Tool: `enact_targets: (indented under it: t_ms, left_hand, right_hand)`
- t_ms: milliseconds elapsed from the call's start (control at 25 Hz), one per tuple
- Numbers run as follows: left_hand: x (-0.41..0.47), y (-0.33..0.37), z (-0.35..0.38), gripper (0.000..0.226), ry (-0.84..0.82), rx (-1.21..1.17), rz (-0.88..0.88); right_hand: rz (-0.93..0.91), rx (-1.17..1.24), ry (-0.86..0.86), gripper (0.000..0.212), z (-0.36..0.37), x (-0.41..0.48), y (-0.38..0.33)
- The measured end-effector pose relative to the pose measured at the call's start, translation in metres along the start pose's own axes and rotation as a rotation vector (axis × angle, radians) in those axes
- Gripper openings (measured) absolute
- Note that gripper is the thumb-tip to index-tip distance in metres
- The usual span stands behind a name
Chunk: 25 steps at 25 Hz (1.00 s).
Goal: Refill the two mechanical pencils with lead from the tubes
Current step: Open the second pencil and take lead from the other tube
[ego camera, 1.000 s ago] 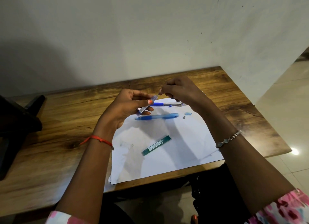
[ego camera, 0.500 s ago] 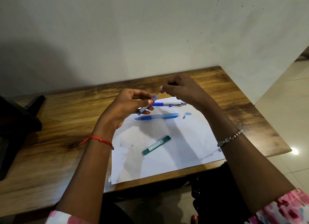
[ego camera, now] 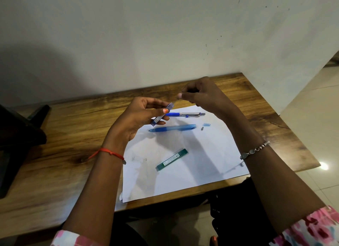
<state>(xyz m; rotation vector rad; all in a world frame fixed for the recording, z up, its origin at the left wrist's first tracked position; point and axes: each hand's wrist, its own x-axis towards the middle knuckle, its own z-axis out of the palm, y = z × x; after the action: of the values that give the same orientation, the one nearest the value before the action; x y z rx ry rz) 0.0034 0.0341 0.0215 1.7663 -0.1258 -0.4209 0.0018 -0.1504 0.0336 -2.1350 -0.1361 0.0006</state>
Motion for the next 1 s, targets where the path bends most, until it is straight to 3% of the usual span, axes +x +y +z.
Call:
enact_targets:
  t_ms: [240, 560, 1000]
  left_hand:
    - [-0.0006, 0.0004, 0.0010, 0.015, -0.006, -0.010, 0.010]
    - [0.0007, 0.0002, 0.0000, 0.014, -0.003, -0.040, 0.016]
    - [-0.0004, -0.0004, -0.0012, 0.014, -0.010, -0.039, 0.015]
  right_hand:
    - [-0.029, 0.000, 0.042, 0.028, -0.0001, 0.0005, 0.0002]
    - [-0.029, 0.046, -0.012, 0.006, -0.0068, -0.0011, -0.0002]
    - [-0.015, 0.076, -0.030, 0.012, -0.0077, -0.0016, -0.0018]
